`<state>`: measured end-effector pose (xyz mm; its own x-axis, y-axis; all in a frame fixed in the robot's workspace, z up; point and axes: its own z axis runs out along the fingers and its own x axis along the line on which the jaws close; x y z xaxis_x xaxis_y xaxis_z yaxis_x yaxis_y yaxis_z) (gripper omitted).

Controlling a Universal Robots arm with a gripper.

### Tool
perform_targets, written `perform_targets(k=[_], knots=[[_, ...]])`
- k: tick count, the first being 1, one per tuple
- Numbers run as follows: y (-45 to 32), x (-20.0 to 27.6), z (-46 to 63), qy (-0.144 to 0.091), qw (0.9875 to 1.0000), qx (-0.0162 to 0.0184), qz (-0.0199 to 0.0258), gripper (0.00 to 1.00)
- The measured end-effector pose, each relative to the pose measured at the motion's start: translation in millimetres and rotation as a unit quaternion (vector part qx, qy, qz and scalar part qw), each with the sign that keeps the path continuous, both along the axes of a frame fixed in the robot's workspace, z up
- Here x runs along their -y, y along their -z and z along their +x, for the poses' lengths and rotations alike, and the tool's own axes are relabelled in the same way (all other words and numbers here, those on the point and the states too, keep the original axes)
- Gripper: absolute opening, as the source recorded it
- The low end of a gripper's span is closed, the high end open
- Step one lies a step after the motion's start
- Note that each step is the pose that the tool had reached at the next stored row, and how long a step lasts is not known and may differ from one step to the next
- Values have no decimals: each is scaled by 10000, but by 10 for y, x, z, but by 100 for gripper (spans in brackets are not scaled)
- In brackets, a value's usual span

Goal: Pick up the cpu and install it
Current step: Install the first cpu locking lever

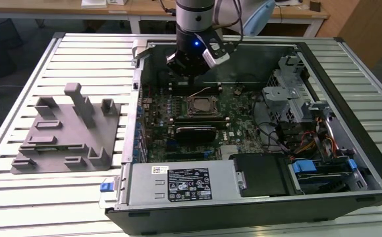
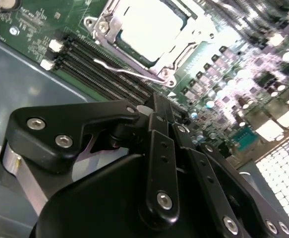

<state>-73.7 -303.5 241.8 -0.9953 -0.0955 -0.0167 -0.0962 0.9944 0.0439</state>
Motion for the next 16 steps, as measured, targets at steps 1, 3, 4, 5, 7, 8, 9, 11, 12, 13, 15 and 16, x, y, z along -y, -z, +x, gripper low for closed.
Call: perform_targets(k=[1,3,4,5,7,8,9,11,12,13,15,16], knots=[[7,3,1,0,10000,0,20,11],[21,4,5,0,10000,0,20,11],[29,4,14,1,10000,-1,20,11],[38,4,24,4,10000,0,21,11],[54,4,44,6,10000,0,21,11],[62,4,57,6,10000,0,20,11],[70,4,68,6,10000,0,20,11],[90,4,84,6,10000,-1,20,11],[103,4,87,6,10000,0,20,11],[117,4,90,6,10000,0,20,11],[141,4,96,5,10000,0,20,11],[148,4,105,5,10000,0,20,11]])
